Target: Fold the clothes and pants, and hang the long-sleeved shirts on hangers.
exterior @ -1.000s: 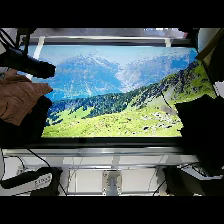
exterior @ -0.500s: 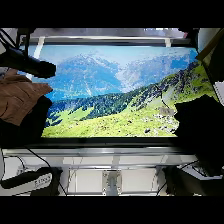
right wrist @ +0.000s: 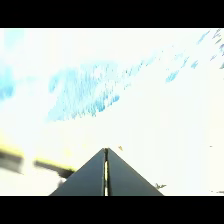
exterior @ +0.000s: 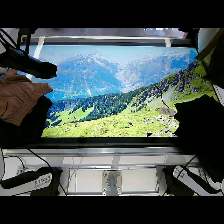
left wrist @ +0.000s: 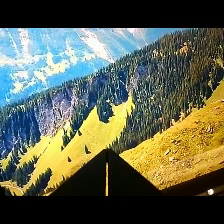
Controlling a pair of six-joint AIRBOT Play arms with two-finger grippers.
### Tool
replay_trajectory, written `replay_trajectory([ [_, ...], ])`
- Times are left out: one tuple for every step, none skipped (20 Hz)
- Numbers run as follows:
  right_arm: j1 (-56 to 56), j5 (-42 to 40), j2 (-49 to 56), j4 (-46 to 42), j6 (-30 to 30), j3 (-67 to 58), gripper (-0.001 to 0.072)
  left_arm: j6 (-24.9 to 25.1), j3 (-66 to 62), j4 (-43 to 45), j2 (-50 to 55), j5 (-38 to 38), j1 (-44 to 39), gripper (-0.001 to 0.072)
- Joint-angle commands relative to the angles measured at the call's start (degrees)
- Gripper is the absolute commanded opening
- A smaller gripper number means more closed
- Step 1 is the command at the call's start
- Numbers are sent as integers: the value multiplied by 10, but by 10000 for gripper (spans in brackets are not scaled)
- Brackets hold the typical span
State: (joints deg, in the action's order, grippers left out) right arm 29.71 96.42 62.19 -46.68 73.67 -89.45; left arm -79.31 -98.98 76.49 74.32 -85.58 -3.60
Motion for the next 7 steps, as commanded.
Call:
replay_trajectory([
  [-101,9,0,-70,-14,-1,5,0,0,0,0,-4,0,13],
  [-109,9,0,-70,-14,-1,5,0,0,0,0,-4,0,13],
  [-114,9,0,-70,-14,-1,5,0,0,0,0,-4,0,14],
  [-114,8,0,-70,-14,-1,5,0,0,0,0,-4,0,13],
  [-114,8,0,-70,-14,-1,5,0,0,0,0,-4,0,13],
  [-114,8,0,-70,-14,-1,5,0,0,0,0,-4,0,13],
  [-114,8,0,-70,-14,-1,5,0,0,0,0,-4,0,13],
])
